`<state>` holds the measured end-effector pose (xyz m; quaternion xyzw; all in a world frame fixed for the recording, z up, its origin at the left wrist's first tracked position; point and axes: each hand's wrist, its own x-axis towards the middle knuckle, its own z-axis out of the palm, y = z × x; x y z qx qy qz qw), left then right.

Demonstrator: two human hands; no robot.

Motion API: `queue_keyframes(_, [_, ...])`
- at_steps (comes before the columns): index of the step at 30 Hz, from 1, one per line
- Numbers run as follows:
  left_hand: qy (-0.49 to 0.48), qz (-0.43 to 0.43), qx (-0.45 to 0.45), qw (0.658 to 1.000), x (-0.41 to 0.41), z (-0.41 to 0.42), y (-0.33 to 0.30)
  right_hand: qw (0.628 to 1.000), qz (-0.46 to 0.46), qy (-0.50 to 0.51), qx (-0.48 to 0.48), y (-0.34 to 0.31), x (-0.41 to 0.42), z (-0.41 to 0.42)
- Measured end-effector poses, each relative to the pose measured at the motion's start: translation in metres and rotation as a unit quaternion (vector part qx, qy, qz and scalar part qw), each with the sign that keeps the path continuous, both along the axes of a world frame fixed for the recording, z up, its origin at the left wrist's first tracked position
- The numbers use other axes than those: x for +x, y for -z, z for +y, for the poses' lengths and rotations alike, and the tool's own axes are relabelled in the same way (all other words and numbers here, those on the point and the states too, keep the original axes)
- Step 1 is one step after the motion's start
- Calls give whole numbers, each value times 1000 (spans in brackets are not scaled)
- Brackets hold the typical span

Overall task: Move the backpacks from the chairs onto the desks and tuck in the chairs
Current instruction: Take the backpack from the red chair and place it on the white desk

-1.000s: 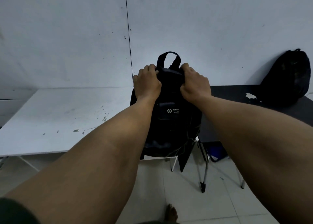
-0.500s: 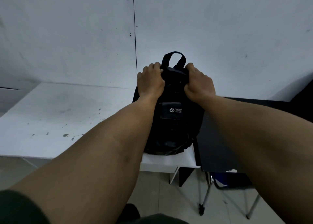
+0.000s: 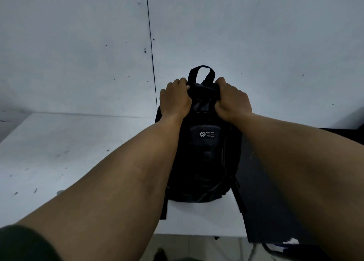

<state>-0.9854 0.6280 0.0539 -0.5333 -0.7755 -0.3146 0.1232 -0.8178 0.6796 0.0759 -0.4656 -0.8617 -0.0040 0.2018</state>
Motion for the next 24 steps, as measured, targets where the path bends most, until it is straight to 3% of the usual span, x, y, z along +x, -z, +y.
queue_keyframes(9, [42,14,-9,999,-21,85,8,1000,2,5,-7,11,-16,78])
queue_keyframes(24, [-18,0,-10,1000,-66,203,14,999,-6,-33,-33,11,-65,204])
